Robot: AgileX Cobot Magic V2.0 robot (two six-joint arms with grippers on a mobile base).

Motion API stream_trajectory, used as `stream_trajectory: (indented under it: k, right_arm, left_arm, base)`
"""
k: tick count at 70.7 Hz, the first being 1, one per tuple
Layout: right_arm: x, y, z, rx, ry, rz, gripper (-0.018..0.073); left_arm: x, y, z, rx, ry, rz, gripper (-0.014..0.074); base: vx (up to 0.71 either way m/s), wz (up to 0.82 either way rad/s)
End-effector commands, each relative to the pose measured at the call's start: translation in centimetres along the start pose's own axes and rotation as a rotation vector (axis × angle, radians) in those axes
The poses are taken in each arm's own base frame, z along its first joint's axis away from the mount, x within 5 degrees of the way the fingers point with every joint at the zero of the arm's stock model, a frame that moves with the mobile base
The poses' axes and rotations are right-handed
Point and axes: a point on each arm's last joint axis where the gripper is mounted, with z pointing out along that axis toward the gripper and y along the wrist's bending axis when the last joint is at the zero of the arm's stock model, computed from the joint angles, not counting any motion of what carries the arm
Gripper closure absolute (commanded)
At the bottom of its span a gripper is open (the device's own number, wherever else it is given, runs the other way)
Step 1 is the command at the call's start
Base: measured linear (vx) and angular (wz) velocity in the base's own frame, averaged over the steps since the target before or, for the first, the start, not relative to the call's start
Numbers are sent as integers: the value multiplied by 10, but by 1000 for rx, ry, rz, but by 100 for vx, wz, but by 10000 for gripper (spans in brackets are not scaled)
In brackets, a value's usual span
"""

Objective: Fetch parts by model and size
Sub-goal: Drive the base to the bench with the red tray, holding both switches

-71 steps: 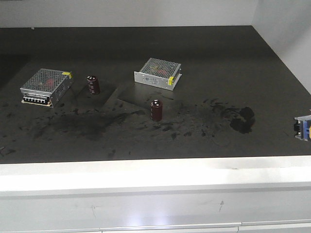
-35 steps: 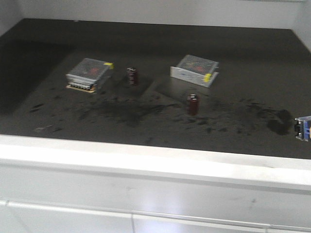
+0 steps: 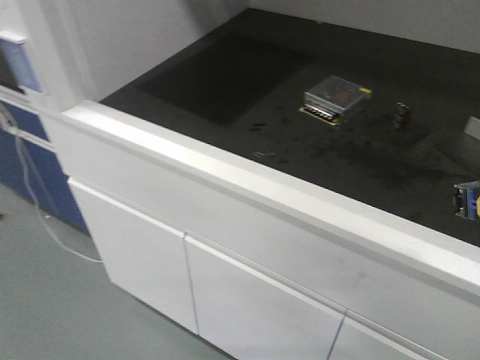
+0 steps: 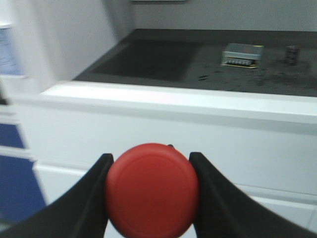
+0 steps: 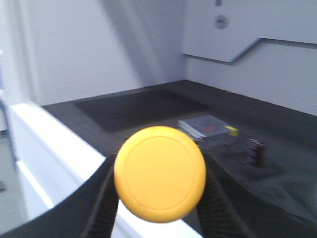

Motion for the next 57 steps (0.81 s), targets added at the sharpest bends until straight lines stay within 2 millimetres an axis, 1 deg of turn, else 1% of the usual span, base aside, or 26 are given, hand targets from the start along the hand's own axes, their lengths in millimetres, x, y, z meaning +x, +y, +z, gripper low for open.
stream_trajectory:
  k: [1, 33, 57]
  right_arm:
    - [-15, -3, -1, 26, -94, -6, 569]
    - [-15, -3, -1, 27, -97, -6, 569]
    - [-15, -3, -1, 26, -95, -6, 569]
  left_arm:
    - [-15, -1, -2, 8, -95, -2, 603]
    - [-15, -1, -2, 8, -95, -2, 603]
    - [-15, 0, -2, 4, -94, -2, 603]
  base:
    - [-8, 85]
    - [-3, 85]
    - [5, 89]
